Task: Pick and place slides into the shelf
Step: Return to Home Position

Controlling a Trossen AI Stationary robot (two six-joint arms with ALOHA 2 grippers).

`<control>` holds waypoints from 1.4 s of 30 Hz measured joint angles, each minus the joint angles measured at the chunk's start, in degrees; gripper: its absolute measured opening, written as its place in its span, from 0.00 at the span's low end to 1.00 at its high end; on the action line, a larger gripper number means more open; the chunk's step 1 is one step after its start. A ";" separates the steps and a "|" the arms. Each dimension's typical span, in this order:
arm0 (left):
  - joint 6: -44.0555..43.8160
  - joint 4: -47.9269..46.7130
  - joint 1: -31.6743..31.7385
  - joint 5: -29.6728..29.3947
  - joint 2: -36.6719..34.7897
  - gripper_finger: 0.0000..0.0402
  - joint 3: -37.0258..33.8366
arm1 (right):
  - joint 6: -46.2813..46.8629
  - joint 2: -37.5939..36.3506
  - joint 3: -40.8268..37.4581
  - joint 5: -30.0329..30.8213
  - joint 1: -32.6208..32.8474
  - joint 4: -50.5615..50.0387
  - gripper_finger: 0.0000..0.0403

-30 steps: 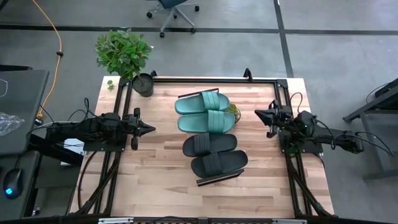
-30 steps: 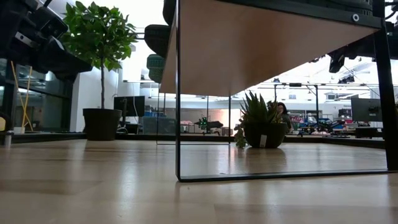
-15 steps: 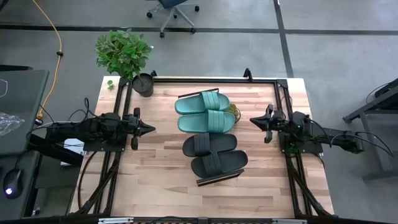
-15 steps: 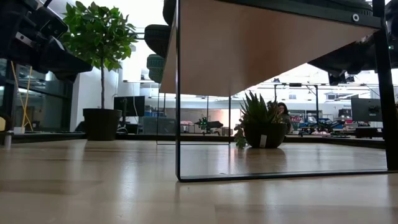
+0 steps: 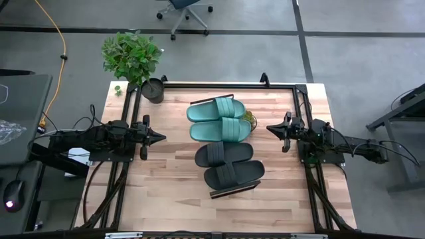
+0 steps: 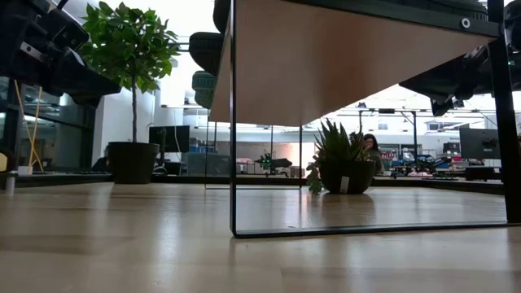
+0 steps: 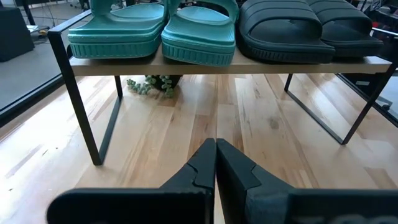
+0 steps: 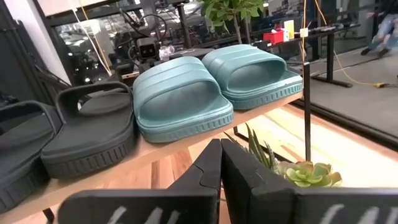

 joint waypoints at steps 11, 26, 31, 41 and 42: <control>0.00 0.00 0.00 0.00 0.00 0.00 0.00 | -0.97 0.00 -0.02 -0.01 0.00 0.00 0.00; 0.00 0.00 0.00 0.00 0.00 0.00 0.00 | -0.94 0.00 -0.02 -0.02 -0.01 0.00 0.00; 0.00 0.00 0.00 0.02 0.00 0.00 0.00 | -0.94 0.00 -0.02 -0.04 0.00 0.00 0.00; 0.00 0.00 -0.01 0.02 0.00 0.00 -0.02 | -0.94 0.00 -0.04 -0.04 0.00 0.00 0.00; 0.00 0.00 0.00 0.02 0.00 0.00 -0.02 | -0.94 0.00 -0.04 -0.04 -0.01 0.00 0.00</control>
